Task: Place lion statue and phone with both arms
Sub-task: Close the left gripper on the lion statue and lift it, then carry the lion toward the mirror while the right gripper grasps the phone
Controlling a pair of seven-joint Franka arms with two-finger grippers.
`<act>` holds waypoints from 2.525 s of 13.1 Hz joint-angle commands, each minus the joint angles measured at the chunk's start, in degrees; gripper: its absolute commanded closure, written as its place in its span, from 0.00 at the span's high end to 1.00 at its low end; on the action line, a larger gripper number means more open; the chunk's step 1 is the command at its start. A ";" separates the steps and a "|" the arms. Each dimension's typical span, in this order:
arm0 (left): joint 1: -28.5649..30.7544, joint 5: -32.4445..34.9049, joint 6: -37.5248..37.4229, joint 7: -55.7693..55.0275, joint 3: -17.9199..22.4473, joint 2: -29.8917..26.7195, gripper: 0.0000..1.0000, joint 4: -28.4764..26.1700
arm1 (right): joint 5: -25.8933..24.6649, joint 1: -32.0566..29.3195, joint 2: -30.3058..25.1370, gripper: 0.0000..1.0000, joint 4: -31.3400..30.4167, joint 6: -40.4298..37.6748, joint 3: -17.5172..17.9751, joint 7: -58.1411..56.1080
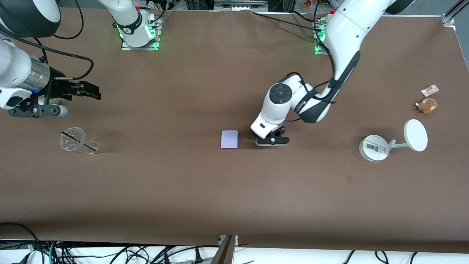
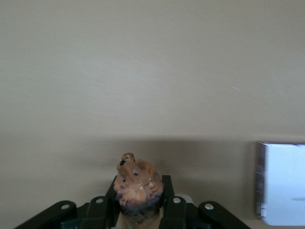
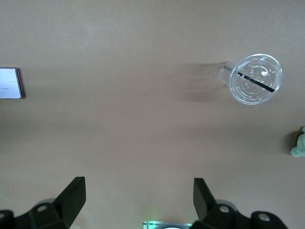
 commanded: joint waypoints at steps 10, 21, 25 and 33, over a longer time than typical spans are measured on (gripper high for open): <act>27.13 -9.92 -19.61 56.41 -0.49 -9.76 0.00 -2.04 | 0.10 18.19 10.26 1.00 0.85 13.80 -0.24 21.04; 30.30 -7.91 -5.37 64.25 -0.31 -4.04 0.01 -7.22 | 0.54 29.89 33.90 1.00 2.87 45.54 -0.24 32.67; 30.21 -6.67 -5.29 64.96 -0.31 -3.51 0.03 -7.22 | 0.10 33.94 40.67 1.00 7.78 50.38 -0.50 32.67; 30.30 -6.58 -3.35 65.57 -0.31 -2.28 0.04 -7.31 | -6.57 36.05 45.96 1.00 11.14 52.22 -0.76 32.32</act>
